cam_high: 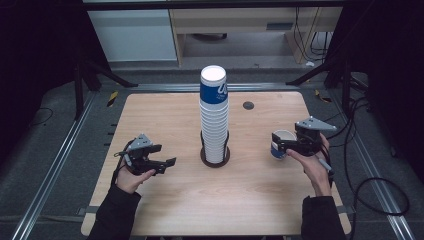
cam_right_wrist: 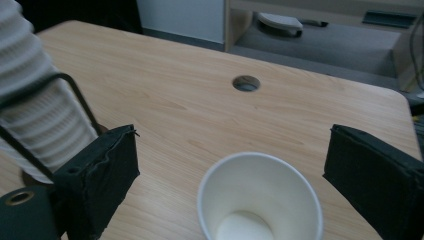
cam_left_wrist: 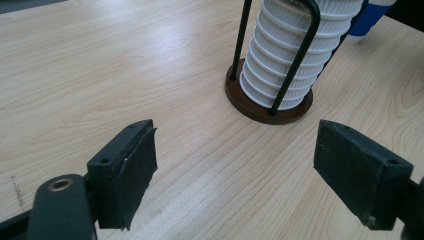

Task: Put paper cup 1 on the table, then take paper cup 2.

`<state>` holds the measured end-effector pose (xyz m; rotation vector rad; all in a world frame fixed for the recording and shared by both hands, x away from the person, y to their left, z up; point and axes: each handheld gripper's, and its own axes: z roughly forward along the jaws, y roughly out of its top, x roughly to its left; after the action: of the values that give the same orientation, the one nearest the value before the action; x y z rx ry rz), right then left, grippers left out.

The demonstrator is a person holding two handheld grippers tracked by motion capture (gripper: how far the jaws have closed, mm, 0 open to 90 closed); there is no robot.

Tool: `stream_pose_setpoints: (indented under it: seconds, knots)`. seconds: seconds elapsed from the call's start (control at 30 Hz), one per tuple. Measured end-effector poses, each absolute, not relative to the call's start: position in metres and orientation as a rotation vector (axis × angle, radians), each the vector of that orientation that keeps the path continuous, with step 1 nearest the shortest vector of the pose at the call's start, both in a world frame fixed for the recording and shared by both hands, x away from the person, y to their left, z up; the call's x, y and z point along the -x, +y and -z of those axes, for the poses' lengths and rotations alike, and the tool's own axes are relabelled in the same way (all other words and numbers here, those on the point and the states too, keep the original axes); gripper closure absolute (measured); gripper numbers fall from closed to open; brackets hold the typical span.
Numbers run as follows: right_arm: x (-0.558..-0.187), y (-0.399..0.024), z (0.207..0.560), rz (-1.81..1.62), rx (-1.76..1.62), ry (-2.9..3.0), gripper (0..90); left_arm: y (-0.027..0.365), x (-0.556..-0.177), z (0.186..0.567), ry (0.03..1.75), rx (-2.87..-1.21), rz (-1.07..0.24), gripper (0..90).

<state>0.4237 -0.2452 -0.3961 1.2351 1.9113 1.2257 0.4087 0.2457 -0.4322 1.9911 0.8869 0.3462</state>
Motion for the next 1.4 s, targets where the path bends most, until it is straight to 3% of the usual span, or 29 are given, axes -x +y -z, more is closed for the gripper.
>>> stream_pose_setpoints:
  seconds: [0.8, 1.4]
  knots:
    - [-0.415, -0.172, 0.311, -1.57, -0.924, 1.896, 7.2, 0.243, -0.409, 0.437, 0.879, -2.003, -0.333, 17.0]
    - [-0.421, -0.134, 0.277, -1.694, -0.805, 1.898, 6.3, 0.24, -0.41, 0.439, 0.878, -2.011, -0.329, 17.0]
